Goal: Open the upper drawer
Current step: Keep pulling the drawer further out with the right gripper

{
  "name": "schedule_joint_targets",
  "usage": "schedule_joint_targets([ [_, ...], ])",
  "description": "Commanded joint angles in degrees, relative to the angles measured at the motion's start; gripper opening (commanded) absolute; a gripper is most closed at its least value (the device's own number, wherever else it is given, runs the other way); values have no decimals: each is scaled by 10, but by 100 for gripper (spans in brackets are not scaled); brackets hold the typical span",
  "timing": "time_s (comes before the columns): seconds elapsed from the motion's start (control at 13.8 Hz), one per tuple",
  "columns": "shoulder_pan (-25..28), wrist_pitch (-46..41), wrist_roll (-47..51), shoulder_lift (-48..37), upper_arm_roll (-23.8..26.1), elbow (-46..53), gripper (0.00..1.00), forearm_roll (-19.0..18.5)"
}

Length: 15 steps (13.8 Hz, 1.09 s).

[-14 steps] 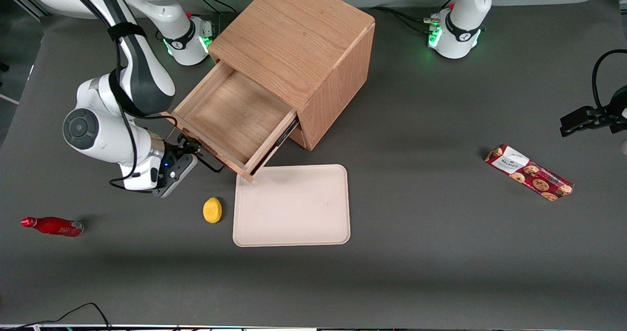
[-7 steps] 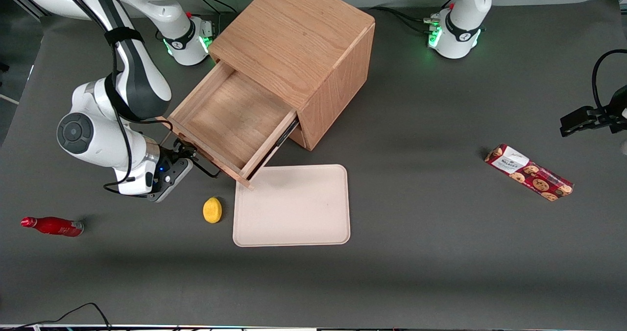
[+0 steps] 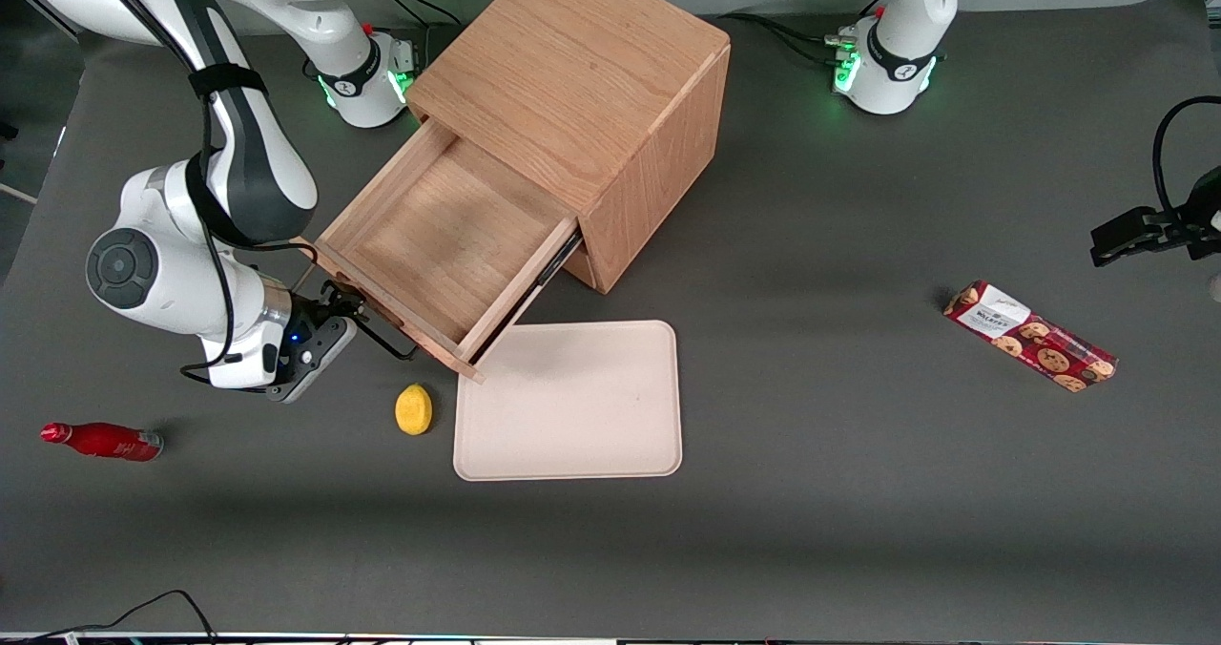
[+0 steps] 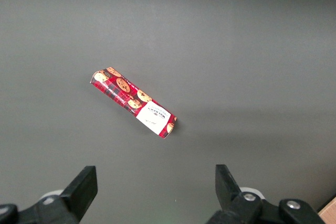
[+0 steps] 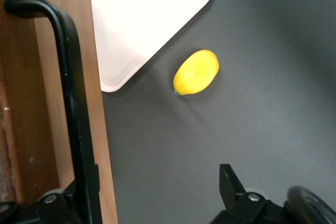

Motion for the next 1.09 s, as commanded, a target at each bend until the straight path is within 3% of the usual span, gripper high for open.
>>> schedule_joint_targets([
  [0.0, 1, 4, -14, 16, -6, 19, 100, -14],
  [1.01, 1, -60, -13, -2, -4, 34, 100, -12],
])
